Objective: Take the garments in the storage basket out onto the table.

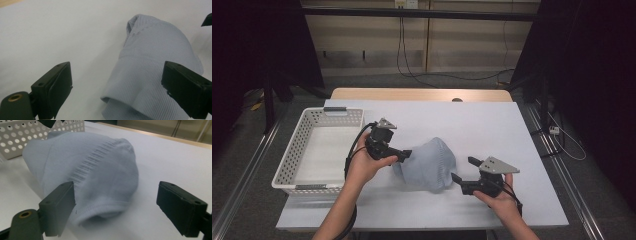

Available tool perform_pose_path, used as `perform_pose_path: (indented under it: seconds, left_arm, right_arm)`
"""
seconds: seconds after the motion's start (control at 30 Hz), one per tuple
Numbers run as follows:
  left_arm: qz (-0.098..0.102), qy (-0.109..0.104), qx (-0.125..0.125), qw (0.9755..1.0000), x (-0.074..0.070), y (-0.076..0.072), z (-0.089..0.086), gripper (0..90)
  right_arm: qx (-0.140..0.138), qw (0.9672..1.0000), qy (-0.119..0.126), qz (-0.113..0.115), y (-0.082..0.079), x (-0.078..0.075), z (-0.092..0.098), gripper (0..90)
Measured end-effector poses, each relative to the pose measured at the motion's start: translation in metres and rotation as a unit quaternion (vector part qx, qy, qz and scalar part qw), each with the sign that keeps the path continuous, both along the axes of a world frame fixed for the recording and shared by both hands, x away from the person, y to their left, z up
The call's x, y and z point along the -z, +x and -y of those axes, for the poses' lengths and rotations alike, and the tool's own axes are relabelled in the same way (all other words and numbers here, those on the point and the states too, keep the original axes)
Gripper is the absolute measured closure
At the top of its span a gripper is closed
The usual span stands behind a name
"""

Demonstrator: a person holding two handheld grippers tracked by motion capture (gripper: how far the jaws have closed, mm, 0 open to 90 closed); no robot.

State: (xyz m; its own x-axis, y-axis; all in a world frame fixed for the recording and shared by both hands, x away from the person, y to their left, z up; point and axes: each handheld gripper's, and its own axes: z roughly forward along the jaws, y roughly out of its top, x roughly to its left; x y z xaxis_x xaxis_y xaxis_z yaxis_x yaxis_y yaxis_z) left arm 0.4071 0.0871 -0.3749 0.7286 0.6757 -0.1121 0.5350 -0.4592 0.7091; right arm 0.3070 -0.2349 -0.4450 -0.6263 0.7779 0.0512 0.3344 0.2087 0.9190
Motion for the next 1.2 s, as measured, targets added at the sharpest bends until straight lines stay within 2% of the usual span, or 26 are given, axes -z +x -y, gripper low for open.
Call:
perform_pose_path:
  seconds: [0.07,0.17,0.27,0.3,0.47,0.53,0.63,0.8,0.97,1.2]
  left_arm:
    - [-0.003,-0.009,-0.004,0.9999,0.0,0.0,-0.001,9.8]
    - [-0.008,-0.01,-0.008,0.9999,0.002,0.002,-0.003,9.8]
    - [-0.005,-0.005,-0.012,0.9999,0.003,0.002,-0.005,9.9]
    - [-0.007,-0.005,-0.014,0.9999,0.003,0.002,-0.006,9.9]
    - [-0.002,-0.006,-0.021,0.9998,0.003,0.002,-0.005,9.9]
    - [0.0,-0.004,-0.019,0.9998,0.003,0.001,-0.004,10.0]
    - [-0.001,-0.003,-0.013,0.9999,0.003,0.0,-0.003,10.1]
    - [0.0,-0.01,-0.013,0.9999,0.003,-0.002,-0.002,10.2]
    - [0.0,-0.01,-0.007,0.9999,0.003,-0.002,-0.003,10.2]
    - [0.0,-0.015,-0.007,0.9999,0.004,-0.003,-0.001,10.2]
  right_arm:
    - [-0.007,1.0,-0.002,-0.003,0.006,0.0,-0.007,18.3]
    - [-0.016,0.9996,-0.01,-0.019,0.017,0.001,-0.016,24.3]
    - [-0.032,0.998,-0.014,-0.054,0.025,0.005,-0.022,39.1]
    - [-0.037,0.9968,-0.02,-0.067,0.026,0.006,-0.023,47.5]
    - [-0.064,0.9926,-0.036,-0.097,0.029,0.009,-0.027,81.2]
    - [-0.067,0.9917,-0.037,-0.104,0.029,0.009,-0.027,88.0]
    - [-0.059,0.992,-0.033,-0.107,0.027,0.008,-0.026,90.0]
    - [-0.038,0.995,-0.017,-0.091,0.025,-0.001,-0.017,90.0]
    - [-0.011,0.9969,0.012,-0.077,0.025,-0.011,0.004,90.0]
    - [0.031,0.9969,0.024,-0.069,0.024,-0.017,0.032,90.0]
